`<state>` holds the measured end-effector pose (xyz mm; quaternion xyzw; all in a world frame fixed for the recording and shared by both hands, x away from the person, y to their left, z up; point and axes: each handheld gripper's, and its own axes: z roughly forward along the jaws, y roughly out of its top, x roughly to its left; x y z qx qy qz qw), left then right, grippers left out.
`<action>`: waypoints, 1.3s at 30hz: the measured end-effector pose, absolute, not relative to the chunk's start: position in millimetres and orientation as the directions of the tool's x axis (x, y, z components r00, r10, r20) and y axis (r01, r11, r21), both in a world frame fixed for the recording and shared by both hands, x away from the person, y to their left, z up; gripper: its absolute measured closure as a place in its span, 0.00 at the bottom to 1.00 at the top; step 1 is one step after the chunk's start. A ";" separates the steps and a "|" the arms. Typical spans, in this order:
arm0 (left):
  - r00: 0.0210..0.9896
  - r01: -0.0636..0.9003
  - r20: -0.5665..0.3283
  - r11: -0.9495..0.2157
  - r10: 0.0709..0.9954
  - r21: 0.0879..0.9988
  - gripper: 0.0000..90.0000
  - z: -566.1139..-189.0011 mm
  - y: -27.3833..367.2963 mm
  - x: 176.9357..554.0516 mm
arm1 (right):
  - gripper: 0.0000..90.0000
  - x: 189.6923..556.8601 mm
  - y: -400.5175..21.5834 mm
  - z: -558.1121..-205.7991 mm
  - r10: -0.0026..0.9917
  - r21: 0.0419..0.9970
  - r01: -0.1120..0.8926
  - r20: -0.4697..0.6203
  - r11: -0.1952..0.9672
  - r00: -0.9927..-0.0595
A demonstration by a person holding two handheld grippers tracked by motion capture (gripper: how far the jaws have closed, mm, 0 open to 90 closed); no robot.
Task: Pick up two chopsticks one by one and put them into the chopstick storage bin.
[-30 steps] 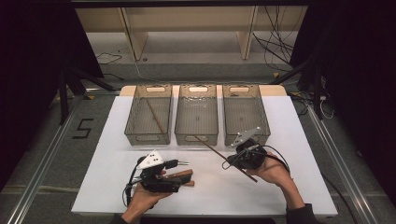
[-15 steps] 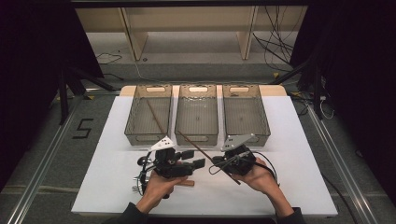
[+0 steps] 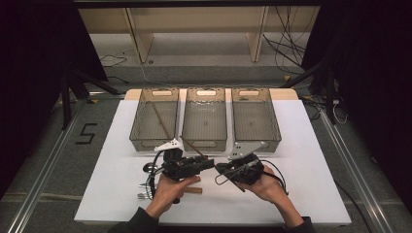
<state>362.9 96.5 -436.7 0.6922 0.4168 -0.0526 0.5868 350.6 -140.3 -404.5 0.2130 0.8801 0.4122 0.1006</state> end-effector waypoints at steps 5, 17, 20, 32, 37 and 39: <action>0.647 0.643 -0.581 0.056 0.494 0.764 0.74 -435.5 99.7 364.0 | 0.95 347.8 -137.4 -403.2 0.446 0.771 0.274 -0.014 0.574 -0.895; 0.636 0.688 -0.658 0.090 0.403 0.721 0.92 -436.7 103.1 366.0 | 0.94 346.8 -135.9 -404.8 0.440 0.779 0.263 -0.019 0.570 -0.898; 0.636 0.688 -0.661 0.095 0.399 0.720 0.93 -436.9 103.9 366.1 | 0.94 346.4 -135.2 -405.4 0.440 0.782 0.259 -0.021 0.566 -0.898; 0.669 0.646 -0.606 0.067 0.429 0.760 0.94 -422.0 114.0 364.6 | 0.74 342.2 -142.7 -401.8 0.428 0.800 0.263 0.008 0.540 -0.904; 0.672 0.627 -0.595 0.090 0.442 0.774 0.94 -410.4 132.8 369.9 | 0.55 331.9 -154.3 -404.0 0.455 0.790 0.260 -0.027 0.556 -0.890; 0.670 0.626 -0.600 0.102 0.438 0.773 0.94 -404.7 143.1 374.4 | 0.51 328.2 -161.7 -408.8 0.465 0.789 0.269 -0.024 0.552 -0.885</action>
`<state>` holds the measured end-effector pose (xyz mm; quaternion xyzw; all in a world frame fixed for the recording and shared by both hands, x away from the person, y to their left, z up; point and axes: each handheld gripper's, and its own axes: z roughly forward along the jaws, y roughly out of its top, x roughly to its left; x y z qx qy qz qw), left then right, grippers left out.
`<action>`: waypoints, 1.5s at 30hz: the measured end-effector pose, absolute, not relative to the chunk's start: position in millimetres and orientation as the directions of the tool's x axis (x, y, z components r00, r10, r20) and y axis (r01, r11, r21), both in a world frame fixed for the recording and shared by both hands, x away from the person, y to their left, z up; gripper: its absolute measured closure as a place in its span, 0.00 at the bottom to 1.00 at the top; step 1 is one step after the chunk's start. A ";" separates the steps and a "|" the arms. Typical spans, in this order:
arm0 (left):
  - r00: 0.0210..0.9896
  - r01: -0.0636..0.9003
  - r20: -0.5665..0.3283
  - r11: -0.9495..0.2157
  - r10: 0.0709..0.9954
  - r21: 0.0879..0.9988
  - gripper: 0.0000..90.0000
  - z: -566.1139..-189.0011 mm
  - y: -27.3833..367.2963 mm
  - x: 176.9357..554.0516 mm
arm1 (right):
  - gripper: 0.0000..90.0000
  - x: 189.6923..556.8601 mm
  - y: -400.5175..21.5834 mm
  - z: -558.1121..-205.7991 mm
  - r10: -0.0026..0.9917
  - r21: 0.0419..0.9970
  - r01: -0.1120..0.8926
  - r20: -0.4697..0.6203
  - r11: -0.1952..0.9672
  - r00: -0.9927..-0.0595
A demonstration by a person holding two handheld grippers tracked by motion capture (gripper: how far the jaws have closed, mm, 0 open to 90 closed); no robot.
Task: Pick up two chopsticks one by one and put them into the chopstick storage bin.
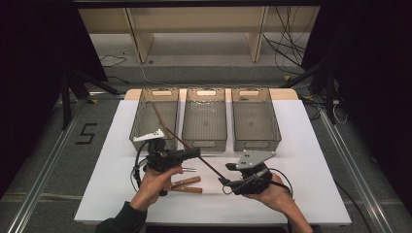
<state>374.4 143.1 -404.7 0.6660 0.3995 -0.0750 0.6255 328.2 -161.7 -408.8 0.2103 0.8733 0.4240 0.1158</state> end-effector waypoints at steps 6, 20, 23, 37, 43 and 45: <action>0.659 0.611 -0.577 0.105 0.483 0.785 0.94 -384.4 172.1 390.2 | 0.40 319.7 -187.0 -420.0 0.531 0.803 0.306 -0.015 0.511 -0.847; 0.617 0.580 -0.513 0.095 0.597 0.809 0.94 -338.3 219.2 431.2 | 0.31 313.7 -196.4 -420.9 0.589 0.839 0.311 -0.014 0.447 -0.808; 0.598 0.585 -0.507 0.095 0.620 0.805 0.94 -332.6 228.7 441.0 | 0.31 314.0 -197.0 -421.4 0.589 0.840 0.311 -0.013 0.445 -0.808; 0.521 0.600 -0.460 0.075 0.719 0.797 0.94 -313.3 257.9 470.5 | 0.31 314.4 -200.2 -421.8 0.596 0.839 0.323 -0.001 0.437 -0.803; 0.492 0.611 -0.430 0.052 0.757 0.790 0.94 -320.6 258.3 478.1 | 0.30 314.7 -202.1 -421.4 0.600 0.843 0.326 0.004 0.428 -0.800; 0.485 0.612 -0.418 0.044 0.768 0.790 0.94 -323.4 256.9 479.7 | 0.30 314.4 -202.7 -421.2 0.601 0.845 0.325 0.004 0.426 -0.799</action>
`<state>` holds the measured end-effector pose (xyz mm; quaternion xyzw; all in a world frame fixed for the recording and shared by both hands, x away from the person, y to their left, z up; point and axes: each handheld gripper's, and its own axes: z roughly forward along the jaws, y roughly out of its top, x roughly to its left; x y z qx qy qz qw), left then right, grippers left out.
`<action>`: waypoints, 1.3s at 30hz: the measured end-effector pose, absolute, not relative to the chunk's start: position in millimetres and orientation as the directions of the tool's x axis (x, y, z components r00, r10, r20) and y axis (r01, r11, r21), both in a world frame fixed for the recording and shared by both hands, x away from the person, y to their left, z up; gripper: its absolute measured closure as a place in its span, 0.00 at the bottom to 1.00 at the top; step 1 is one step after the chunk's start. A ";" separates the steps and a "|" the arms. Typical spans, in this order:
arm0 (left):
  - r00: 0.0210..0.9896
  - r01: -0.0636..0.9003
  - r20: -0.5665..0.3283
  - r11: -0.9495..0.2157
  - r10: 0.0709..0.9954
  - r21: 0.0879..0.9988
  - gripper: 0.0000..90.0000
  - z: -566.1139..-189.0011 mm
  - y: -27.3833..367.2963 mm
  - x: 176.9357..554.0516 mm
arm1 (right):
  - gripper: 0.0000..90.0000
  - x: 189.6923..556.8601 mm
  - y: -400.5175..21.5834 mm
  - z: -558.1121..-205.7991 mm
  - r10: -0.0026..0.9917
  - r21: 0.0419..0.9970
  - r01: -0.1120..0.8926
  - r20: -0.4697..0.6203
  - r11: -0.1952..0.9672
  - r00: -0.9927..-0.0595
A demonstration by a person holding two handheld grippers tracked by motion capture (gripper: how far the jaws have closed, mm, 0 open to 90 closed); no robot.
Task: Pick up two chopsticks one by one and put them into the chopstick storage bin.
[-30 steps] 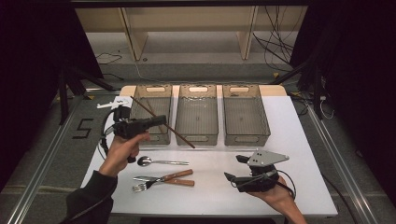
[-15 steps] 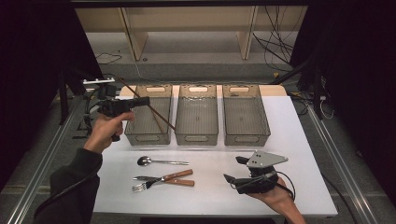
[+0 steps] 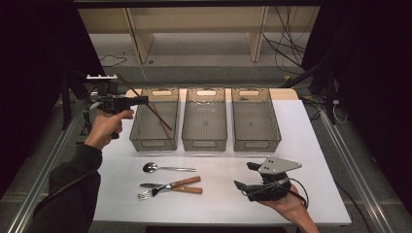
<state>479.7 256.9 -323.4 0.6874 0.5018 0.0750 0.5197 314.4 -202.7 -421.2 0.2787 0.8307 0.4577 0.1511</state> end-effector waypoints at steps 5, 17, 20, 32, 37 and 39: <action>0.470 0.628 -0.408 0.029 0.783 0.778 0.94 -331.6 253.7 486.9 | 0.30 314.2 -204.1 -420.9 0.603 0.845 0.328 0.008 0.422 -0.798; 0.439 0.700 -0.437 0.006 0.785 0.714 0.94 -350.6 245.7 505.7 | 0.30 314.2 -205.7 -420.4 0.603 0.846 0.325 0.005 0.423 -0.798; 0.445 0.706 -0.436 -0.007 0.783 0.708 0.94 -352.8 242.1 506.5 | 0.30 314.2 -205.8 -420.7 0.604 0.845 0.328 0.007 0.423 -0.797; 0.439 0.726 -0.434 -0.026 0.787 0.687 0.94 -361.6 237.3 510.9 | 0.30 314.2 -205.6 -420.8 0.600 0.844 0.325 0.004 0.427 -0.800; 0.429 0.738 -0.438 -0.027 0.790 0.675 0.93 -365.2 236.6 514.4 | 0.30 314.2 -205.6 -420.9 0.599 0.843 0.325 0.004 0.429 -0.801; 0.429 0.740 -0.437 -0.031 0.791 0.672 0.93 -366.6 236.3 515.1 | 0.30 314.2 -205.8 -420.8 0.599 0.844 0.324 0.004 0.428 -0.801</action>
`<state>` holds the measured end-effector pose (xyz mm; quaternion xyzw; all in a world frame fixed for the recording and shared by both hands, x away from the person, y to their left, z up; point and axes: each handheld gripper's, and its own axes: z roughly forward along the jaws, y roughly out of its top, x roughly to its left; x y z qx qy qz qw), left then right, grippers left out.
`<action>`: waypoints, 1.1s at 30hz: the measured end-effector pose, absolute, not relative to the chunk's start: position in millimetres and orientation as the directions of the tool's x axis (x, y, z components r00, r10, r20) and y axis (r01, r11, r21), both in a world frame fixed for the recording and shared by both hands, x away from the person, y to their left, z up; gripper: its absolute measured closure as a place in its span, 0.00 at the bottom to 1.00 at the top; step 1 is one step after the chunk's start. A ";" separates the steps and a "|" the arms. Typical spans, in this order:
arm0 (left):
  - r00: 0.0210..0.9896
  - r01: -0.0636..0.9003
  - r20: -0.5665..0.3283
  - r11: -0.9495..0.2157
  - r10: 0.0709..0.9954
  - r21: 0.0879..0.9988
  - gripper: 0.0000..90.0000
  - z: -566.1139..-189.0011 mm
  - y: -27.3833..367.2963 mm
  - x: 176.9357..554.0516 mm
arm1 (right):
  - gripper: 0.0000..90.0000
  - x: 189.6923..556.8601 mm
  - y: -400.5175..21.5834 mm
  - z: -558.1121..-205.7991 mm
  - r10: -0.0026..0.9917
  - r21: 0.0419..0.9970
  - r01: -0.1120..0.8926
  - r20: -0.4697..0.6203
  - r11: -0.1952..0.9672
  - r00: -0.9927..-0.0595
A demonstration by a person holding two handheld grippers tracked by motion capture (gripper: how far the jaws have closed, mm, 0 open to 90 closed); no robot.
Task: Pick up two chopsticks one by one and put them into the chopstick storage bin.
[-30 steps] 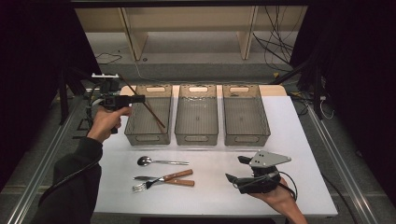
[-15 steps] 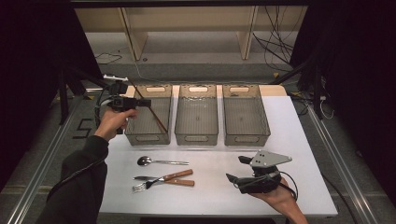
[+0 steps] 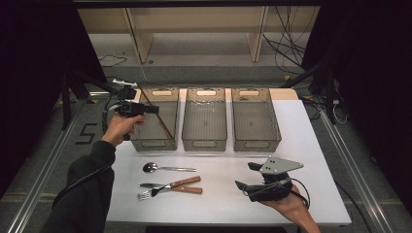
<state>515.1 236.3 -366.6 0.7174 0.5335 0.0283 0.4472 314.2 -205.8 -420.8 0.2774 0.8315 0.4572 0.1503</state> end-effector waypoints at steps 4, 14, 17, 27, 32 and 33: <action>0.423 0.749 -0.433 -0.039 0.796 0.661 0.93 -369.6 236.0 517.0 | 0.30 314.3 -206.0 -420.8 0.599 0.844 0.324 0.003 0.428 -0.801; 0.407 0.767 -0.446 -0.034 0.797 0.640 0.93 -377.0 235.9 521.7 | 0.30 314.2 -205.8 -420.7 0.598 0.843 0.324 0.003 0.429 -0.802; 0.394 0.769 -0.447 -0.022 0.803 0.639 0.93 -379.2 234.7 524.0 | 0.30 314.2 -205.8 -420.7 0.598 0.843 0.324 0.004 0.429 -0.802; 0.377 0.773 -0.445 -0.011 0.812 0.634 0.93 -383.2 229.2 530.0 | 0.30 314.2 -206.8 -420.3 0.599 0.843 0.327 0.007 0.427 -0.801; 0.363 0.773 -0.449 0.005 0.817 0.635 0.92 -385.0 228.7 532.3 | 0.30 314.4 -206.5 -420.8 0.599 0.843 0.327 0.007 0.427 -0.801; 0.361 0.773 -0.447 0.006 0.819 0.635 0.92 -385.1 228.3 532.6 | 0.30 314.3 -206.4 -420.7 0.599 0.843 0.327 0.007 0.426 -0.801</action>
